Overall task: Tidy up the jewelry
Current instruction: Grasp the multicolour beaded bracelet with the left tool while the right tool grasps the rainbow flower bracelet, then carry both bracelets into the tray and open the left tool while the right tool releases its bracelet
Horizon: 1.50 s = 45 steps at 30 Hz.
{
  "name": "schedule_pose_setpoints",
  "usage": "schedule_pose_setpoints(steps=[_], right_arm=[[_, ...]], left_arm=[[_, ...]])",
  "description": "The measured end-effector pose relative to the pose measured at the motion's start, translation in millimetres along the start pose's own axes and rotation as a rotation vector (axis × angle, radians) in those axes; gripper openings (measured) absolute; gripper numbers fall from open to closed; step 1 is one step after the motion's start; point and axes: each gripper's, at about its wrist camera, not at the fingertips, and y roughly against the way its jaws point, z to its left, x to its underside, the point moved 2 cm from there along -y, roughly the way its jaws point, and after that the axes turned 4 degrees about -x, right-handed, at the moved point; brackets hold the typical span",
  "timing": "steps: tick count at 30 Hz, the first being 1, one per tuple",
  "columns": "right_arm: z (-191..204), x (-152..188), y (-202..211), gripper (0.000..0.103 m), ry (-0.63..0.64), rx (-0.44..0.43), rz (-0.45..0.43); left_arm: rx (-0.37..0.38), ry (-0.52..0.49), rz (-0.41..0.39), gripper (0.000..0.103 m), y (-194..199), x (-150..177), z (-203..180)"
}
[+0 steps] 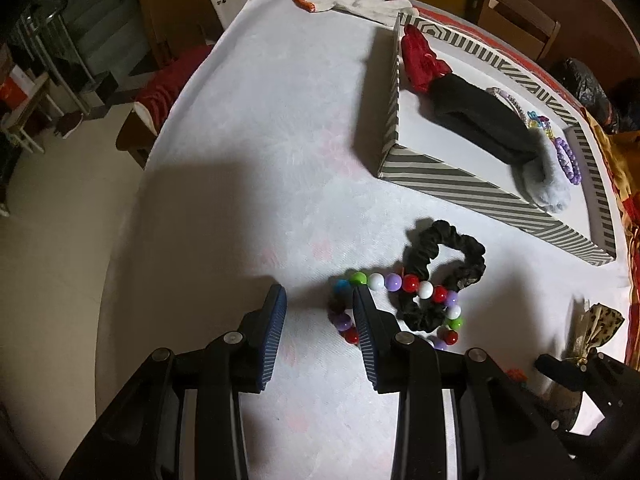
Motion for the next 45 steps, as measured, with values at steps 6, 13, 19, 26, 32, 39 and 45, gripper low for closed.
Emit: schedule_pose_setpoints(steps=[6, 13, 19, 26, 32, 39, 45], right_arm=[[-3, -3, -2, 0.011, -0.007, 0.007, -0.006], [-1, 0, 1, 0.012, -0.001, -0.028, 0.009], [7, 1, -2, 0.019, 0.032, -0.019, 0.002], [6, -2, 10, 0.000, 0.003, -0.050, -0.038], [-3, -14, 45, 0.000, -0.036, -0.094, -0.117], [-10, -21, 53, 0.003, -0.046, -0.145, -0.097], [7, -10, 12, 0.020, 0.031, -0.095, -0.012]], left_arm=[[-0.001, -0.061, -0.027, 0.027, 1, 4, -7], [0.108, -0.074, 0.027, 0.017, 3, 8, -4], [0.078, -0.110, 0.019, 0.024, 5, 8, -15], [0.115, -0.116, -0.009, 0.006, 14, 12, -18], [0.175, -0.113, -0.072, 0.006, 56, 5, -15], [0.188, -0.115, -0.137, 0.006, 90, -3, -18], [0.197, -0.114, -0.160, 0.006, 104, -4, -18]])
